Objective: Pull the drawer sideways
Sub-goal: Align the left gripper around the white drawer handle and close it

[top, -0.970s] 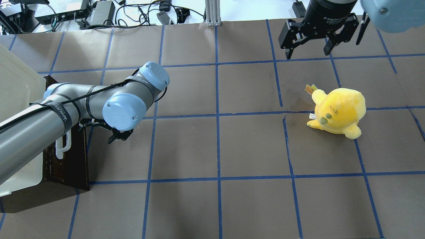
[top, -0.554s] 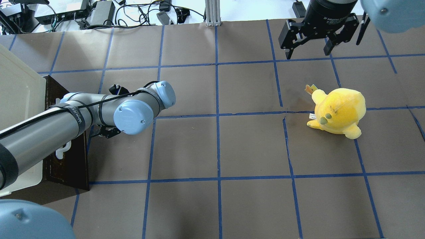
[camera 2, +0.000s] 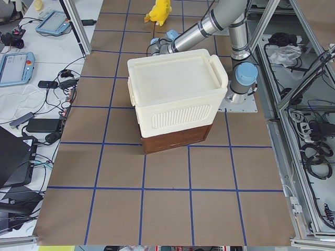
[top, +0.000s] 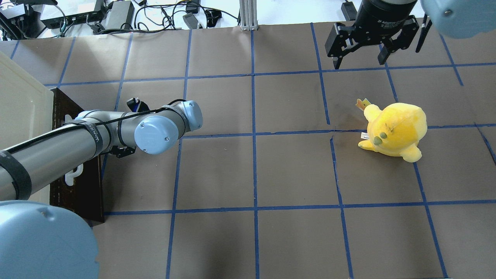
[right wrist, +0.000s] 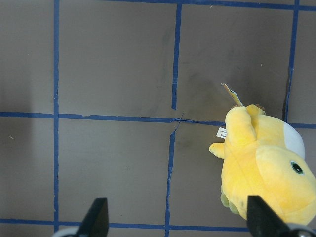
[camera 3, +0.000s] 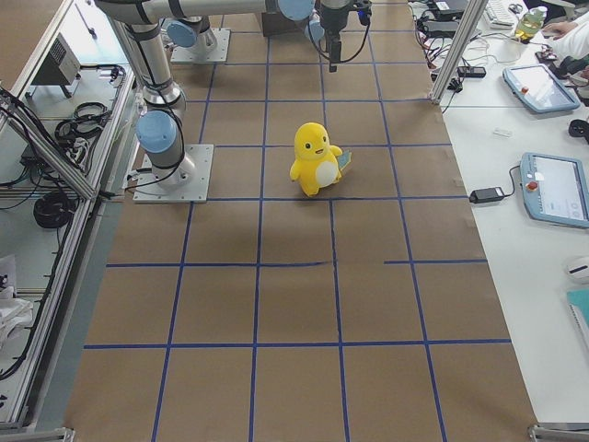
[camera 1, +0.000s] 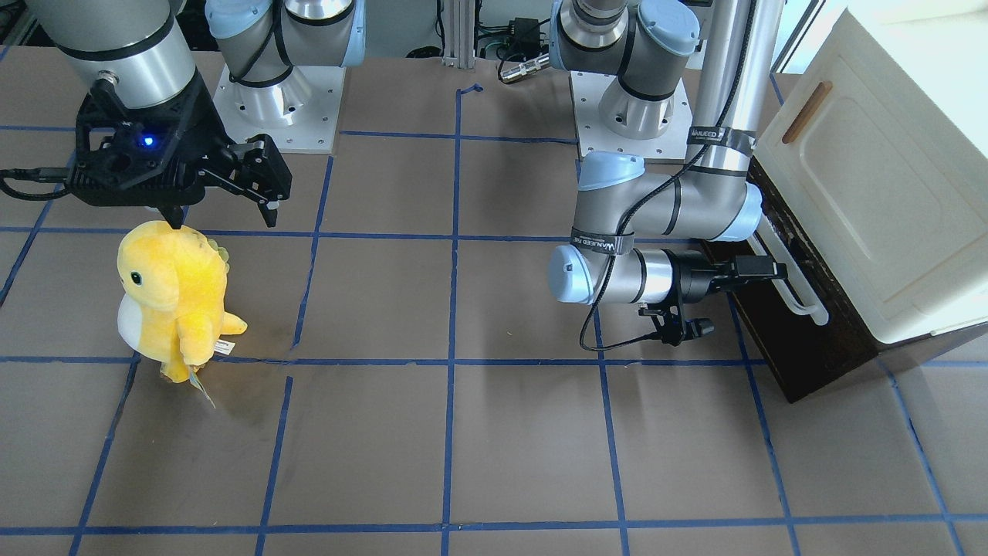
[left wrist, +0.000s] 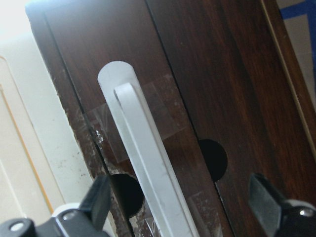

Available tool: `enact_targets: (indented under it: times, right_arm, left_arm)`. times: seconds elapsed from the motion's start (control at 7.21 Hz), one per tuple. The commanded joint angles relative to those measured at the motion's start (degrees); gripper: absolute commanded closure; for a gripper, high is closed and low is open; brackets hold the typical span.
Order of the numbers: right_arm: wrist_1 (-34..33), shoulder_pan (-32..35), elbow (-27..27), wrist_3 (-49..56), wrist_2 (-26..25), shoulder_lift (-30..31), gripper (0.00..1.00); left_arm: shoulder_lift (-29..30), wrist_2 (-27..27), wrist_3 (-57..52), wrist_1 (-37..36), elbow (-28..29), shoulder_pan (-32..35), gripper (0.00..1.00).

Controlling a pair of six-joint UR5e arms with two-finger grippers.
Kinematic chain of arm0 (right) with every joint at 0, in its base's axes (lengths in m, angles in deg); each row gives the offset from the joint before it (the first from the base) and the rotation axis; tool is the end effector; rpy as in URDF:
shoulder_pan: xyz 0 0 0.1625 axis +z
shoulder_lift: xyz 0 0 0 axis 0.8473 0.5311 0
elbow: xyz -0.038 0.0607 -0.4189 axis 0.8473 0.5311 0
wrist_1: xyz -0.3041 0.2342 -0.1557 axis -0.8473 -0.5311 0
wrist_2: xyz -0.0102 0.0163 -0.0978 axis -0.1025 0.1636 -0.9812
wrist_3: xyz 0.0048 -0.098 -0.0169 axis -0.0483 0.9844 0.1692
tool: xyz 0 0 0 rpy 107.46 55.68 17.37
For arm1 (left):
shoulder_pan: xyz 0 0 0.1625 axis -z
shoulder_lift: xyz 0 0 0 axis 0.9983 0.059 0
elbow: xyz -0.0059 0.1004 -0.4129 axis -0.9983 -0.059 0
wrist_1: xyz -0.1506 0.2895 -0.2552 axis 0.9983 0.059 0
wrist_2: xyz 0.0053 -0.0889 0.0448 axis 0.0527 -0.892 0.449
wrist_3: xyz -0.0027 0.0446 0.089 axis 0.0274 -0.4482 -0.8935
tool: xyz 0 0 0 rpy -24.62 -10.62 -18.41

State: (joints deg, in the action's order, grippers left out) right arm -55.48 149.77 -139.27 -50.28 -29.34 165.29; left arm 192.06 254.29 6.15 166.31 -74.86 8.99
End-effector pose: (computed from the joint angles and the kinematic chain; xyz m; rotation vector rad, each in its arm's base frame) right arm 0.1494 -0.5285 0.5090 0.0839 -3.1307 0.0720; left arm -0.0864 -0.4985 0.1707 0.1764 1.7579 0.2951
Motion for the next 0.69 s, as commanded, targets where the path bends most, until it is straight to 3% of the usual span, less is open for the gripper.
enact_targets:
  times: [0.0,0.28,0.55]
  right_arm:
    - [0.0,0.0,0.0,0.0,-0.1,0.0,0.00]
    - [0.0,0.0,0.0,0.0,0.0,0.0,0.00]
    - [0.0,0.0,0.0,0.0,0.0,0.0,0.00]
  left_arm:
    - [0.5,1.1,0.7,0.5,-0.1,-1.3,0.00]
    - [0.5,1.2,1.0,0.7,0.1,-2.5,0.00]
    - [0.5,1.0,2.3,2.4,0.1,-2.4,0.14]
